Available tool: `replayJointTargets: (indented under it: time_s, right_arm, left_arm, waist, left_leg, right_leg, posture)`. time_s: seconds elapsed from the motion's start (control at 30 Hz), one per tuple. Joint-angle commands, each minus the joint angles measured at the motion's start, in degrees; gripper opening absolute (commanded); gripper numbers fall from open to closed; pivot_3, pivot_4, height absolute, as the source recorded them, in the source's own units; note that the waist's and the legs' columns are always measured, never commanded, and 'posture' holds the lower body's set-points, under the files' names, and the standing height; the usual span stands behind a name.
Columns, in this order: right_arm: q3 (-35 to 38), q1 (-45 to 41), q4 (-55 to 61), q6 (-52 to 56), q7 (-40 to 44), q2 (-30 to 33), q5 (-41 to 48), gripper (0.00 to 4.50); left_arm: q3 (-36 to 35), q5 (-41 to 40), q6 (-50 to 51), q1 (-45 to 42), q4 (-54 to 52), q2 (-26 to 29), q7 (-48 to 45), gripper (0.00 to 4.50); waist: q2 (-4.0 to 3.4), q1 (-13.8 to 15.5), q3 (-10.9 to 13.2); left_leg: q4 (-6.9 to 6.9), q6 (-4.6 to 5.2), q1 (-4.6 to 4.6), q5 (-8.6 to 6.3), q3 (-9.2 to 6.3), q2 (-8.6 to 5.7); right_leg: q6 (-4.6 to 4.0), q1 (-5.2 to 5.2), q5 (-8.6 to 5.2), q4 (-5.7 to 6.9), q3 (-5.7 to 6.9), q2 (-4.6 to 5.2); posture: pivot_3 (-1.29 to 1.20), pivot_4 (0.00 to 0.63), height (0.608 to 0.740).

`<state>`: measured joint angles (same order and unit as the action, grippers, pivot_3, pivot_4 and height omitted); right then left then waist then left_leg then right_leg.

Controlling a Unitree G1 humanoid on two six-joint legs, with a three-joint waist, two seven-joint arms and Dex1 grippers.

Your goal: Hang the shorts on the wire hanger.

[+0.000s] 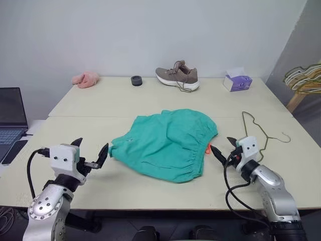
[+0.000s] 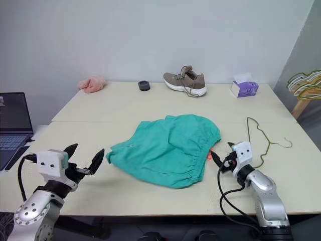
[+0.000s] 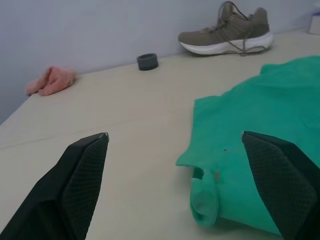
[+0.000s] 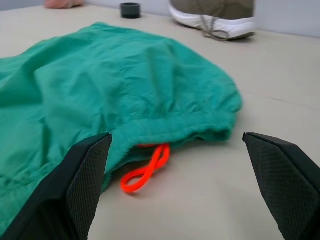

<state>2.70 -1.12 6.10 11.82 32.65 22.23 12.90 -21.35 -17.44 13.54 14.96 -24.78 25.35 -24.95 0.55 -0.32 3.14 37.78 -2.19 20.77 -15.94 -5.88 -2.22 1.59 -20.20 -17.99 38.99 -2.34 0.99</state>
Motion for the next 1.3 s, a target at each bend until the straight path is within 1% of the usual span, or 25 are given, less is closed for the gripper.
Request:
replayJointTargets:
  time_s: [0.03, 0.1, 0.27, 0.4, 0.53, 0.8, 0.9, 1.07, 1.17, 1.3]
  right_arm:
    - [-2.44, -0.43, 5.23, -0.67, 7.67, 3.95, 1.94, 4.47]
    - [-3.94, -0.11, 7.13, -0.03, 12.12, 7.04, 2.85, 4.47]
    - [-7.84, 1.26, 11.52, -1.44, 23.87, 17.28, 2.55, 4.47]
    - [-9.51, 2.29, 14.37, -2.92, 29.57, 23.07, 2.1, 4.47]
    - [-9.65, 1.7, 15.63, -3.81, 30.83, 24.96, 1.8, 4.47]
    - [-7.86, 1.67, 19.05, -0.31, 29.28, 24.81, 3.97, 4.47]
    - [-7.48, 2.02, 20.0, -0.03, 28.6, 24.92, 3.86, 4.5]
    - [-9.38, 0.91, 19.79, -1.31, 27.34, 24.82, 0.36, 4.5]
    - [-13.31, -1.58, 16.63, -5.45, 26.58, 24.36, -6.08, 4.5]
    - [-19.27, -8.76, 11.11, -7.74, 25.53, 20.76, -12.25, 4.5]
  left_arm:
    - [1.99, 1.96, -3.73, -1.41, 0.85, 5.18, -5.96, 4.5]
    - [3.37, 3.42, -5.57, -2.83, 3.23, 8.32, -8.66, 4.5]
    - [8.21, 8.92, -13.4, -7.61, 11.84, 16.69, -16.35, 4.5]
    - [11.0, 11.33, -18.35, -11.28, 18.58, 20.79, -20.75, 4.5]
    - [13.97, 13.28, -21.71, -14.49, 24.68, 23.06, -24.4, 4.5]
    - [21.51, 20.12, -29.28, -19.63, 35.01, 24.66, -27.55, 4.5]
    - [23.71, 23.36, -33.35, -20.62, 39.2, 25.8, -27.51, 3.88]
    - [24.68, 24.56, -37.15, -23.13, 44.28, 25.48, -26.38, 2.29]
    - [23.52, 20.81, -35.14, -24.05, 43.85, 24.06, -27.73, 1.37]
    - [22.44, 16.88, -32.29, -23.93, 41.15, 23.92, -29.91, 0.12]
  waist:
    - [-0.04, -0.14, 0.01]
    - [-0.05, -0.18, 0.02]
    - [-0.09, -0.21, 0.05]
    - [-0.1, -0.97, 0.08]
    - [-0.09, -1.76, 0.09]
    - [-0.09, -3.17, 0.09]
    - [-0.08, -3.49, 0.09]
    - [-0.11, -4.18, 0.08]
    - [-0.11, -4.83, 0.08]
    - [-0.07, -6.01, 0.06]
  left_leg:
    - [0.0, 0.0, 0.0, 0.0, 0.01, 0.0]
    - [0.0, 0.0, 0.0, 0.0, 0.0, 0.0]
    - [0.0, 0.01, -0.01, 0.0, -0.01, 0.01]
    - [-0.02, 0.06, 0.01, -0.04, 0.02, 0.04]
    - [-0.02, 0.07, 0.03, -0.05, 0.03, 0.06]
    - [-0.01, 0.07, 0.03, -0.05, 0.04, 0.07]
    - [-0.01, 0.08, 0.04, -0.06, 0.04, 0.08]
    - [0.0, 0.09, 0.01, -0.06, 0.02, 0.08]
    - [0.03, 0.09, 0.0, -0.05, 0.02, 0.08]
    - [0.06, 0.1, 0.0, -0.05, 0.04, 0.08]
  right_leg:
    - [0.0, 0.0, 0.0, 0.0, 0.0, 0.0]
    - [-0.01, 0.0, -0.01, -0.01, 0.0, 0.0]
    - [0.0, -0.04, -0.03, -0.03, 0.06, 0.01]
    - [-0.01, -0.03, -0.05, -0.07, 0.07, 0.04]
    - [0.0, -0.02, -0.05, -0.07, 0.08, 0.05]
    - [0.03, -0.03, -0.05, -0.05, 0.09, 0.05]
    - [0.03, -0.03, -0.04, -0.05, 0.07, 0.06]
    - [0.05, -0.06, -0.05, -0.03, 0.11, 0.07]
    - [0.09, -0.05, -0.03, -0.01, 0.11, 0.06]
    - [0.12, -0.05, 0.0, 0.0, 0.09, 0.07]
  posture:
    - [-0.04, 0.0, 0.74]
    - [-0.05, 0.0, 0.74]
    - [-0.08, 0.0, 0.74]
    - [-0.11, 0.0, 0.74]
    - [-0.13, 0.0, 0.74]
    - [-0.18, 0.0, 0.74]
    - [-0.19, 0.0, 0.74]
    - [-0.2, 0.0, 0.74]
    - [-0.21, 0.0, 0.74]
    - [-0.21, 0.0, 0.74]
